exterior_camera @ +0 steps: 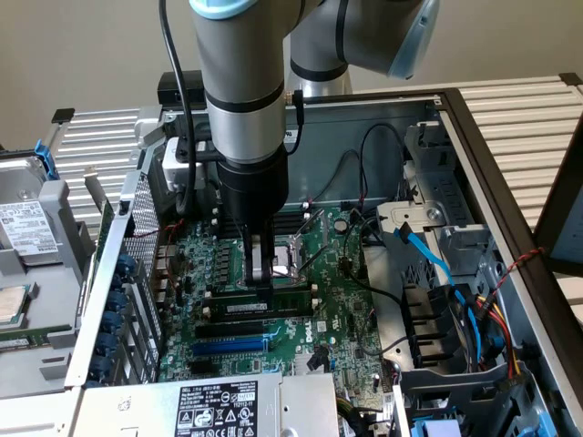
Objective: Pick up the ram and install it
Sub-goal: 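Press down the ram until it locks into place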
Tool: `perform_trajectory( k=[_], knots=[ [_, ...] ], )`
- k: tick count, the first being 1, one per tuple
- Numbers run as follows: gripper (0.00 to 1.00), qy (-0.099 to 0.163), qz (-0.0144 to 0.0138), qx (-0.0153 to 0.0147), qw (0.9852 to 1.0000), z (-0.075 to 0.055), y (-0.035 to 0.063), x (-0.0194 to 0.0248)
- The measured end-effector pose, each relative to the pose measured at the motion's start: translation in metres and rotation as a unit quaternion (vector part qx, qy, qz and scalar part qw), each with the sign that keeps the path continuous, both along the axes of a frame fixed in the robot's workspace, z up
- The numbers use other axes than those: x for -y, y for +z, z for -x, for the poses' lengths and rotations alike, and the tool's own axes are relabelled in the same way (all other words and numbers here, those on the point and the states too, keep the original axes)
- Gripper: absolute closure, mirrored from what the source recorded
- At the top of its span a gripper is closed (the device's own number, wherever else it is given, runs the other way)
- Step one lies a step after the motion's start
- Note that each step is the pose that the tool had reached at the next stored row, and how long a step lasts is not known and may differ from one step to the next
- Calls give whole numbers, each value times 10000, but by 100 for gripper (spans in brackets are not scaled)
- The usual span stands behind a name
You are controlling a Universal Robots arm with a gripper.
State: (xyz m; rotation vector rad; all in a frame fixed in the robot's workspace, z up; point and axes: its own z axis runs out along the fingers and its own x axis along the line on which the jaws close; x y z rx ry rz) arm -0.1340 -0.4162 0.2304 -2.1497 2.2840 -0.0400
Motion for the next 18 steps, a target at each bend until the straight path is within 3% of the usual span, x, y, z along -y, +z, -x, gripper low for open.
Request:
perform_trajectory(
  k=[18],
  knots=[
    [89, 0, 0, 0, 10000, 0, 0, 7]
  ],
)
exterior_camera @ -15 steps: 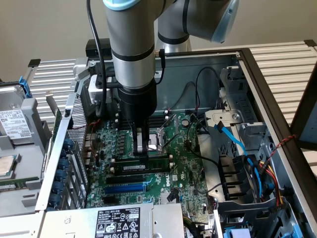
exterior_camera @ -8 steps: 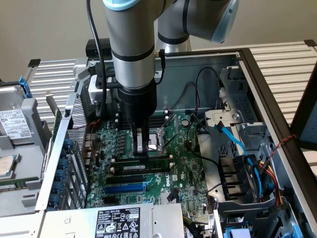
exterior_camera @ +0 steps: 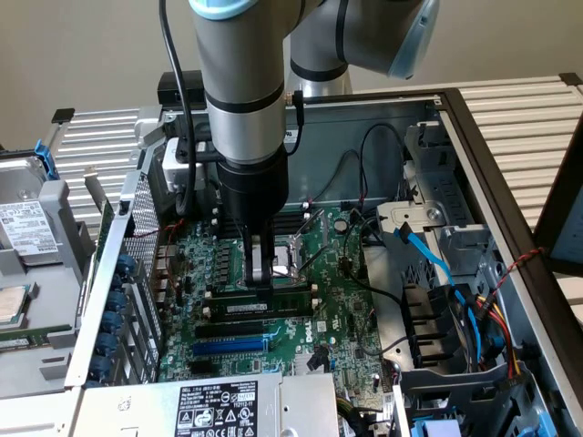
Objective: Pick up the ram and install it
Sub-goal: 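Press down the ram until it locks into place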
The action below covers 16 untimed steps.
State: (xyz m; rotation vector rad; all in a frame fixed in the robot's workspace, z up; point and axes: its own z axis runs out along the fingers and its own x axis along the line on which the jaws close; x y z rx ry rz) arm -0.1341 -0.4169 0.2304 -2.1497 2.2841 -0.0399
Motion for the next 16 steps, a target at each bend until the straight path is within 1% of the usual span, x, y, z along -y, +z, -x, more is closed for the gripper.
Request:
perform_trajectory(
  k=[2, 16],
  knots=[
    [89, 0, 0, 0, 10000, 0, 0, 6],
    [89, 0, -1, 0, 10000, 0, -1, 10]
  ],
)
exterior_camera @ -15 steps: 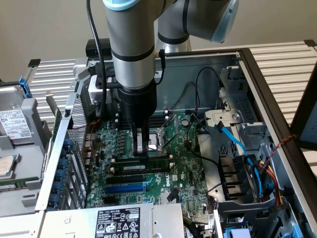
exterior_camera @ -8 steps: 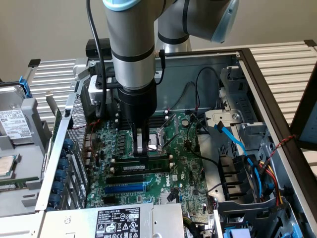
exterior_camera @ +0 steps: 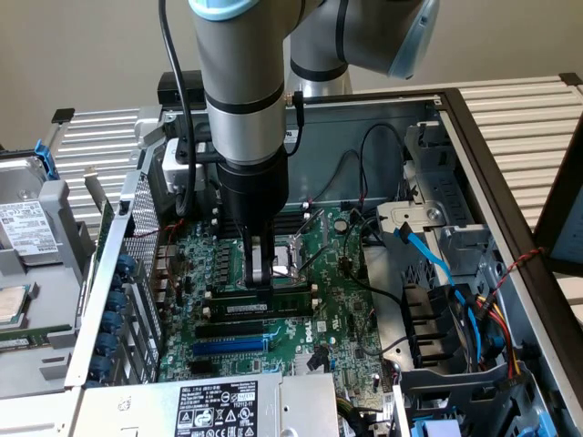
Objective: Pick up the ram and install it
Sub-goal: 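Press down the ram until it locks into place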
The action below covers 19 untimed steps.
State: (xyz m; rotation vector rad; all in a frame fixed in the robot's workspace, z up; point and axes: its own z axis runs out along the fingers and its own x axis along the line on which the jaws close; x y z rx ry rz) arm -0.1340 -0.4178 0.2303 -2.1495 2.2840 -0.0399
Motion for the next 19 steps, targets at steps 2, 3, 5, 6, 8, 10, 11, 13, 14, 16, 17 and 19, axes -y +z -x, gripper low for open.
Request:
perform_trajectory(
  k=[2, 3, 5, 6, 8, 10, 11, 13, 14, 16, 17, 19],
  knots=[
    [89, 0, 1, 0, 10000, 0, 1, 1],
    [89, 0, 0, 0, 10000, 0, 0, 1],
    [89, 0, 0, 0, 10000, 0, 0, 1],
    [89, 0, 0, 0, 10000, 0, 0, 2],
    [89, 1, 0, -1, 10000, 0, 0, 9],
    [89, 0, 0, 0, 10000, 0, 0, 8],
    [89, 0, 0, 0, 10000, 0, 0, 8],
    [89, 0, 0, 0, 10000, 0, 0, 8],
    [89, 0, 0, 0, 10000, 0, 0, 8],
    [89, 0, -3, 0, 10000, 0, 0, 8],
    [89, 0, -4, 0, 10000, 0, -1, 8],
    [89, 0, -4, -1, 10000, 1, -7, 9]
  ],
)
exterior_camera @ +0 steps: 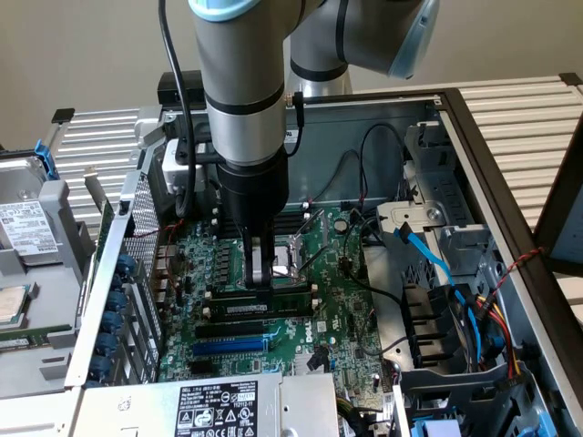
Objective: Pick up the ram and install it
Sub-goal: 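Press down the ram until it locks into place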
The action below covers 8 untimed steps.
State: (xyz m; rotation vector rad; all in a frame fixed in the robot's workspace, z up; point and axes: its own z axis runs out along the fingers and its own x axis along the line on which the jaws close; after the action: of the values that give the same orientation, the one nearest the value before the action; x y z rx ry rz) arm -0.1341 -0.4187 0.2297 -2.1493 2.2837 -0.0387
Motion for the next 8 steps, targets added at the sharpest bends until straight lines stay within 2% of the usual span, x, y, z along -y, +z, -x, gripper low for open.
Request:
perform_trajectory(
  k=[8],
  knots=[
    [89, 0, -1, 0, 10000, 0, -30, 0]
  ],
)
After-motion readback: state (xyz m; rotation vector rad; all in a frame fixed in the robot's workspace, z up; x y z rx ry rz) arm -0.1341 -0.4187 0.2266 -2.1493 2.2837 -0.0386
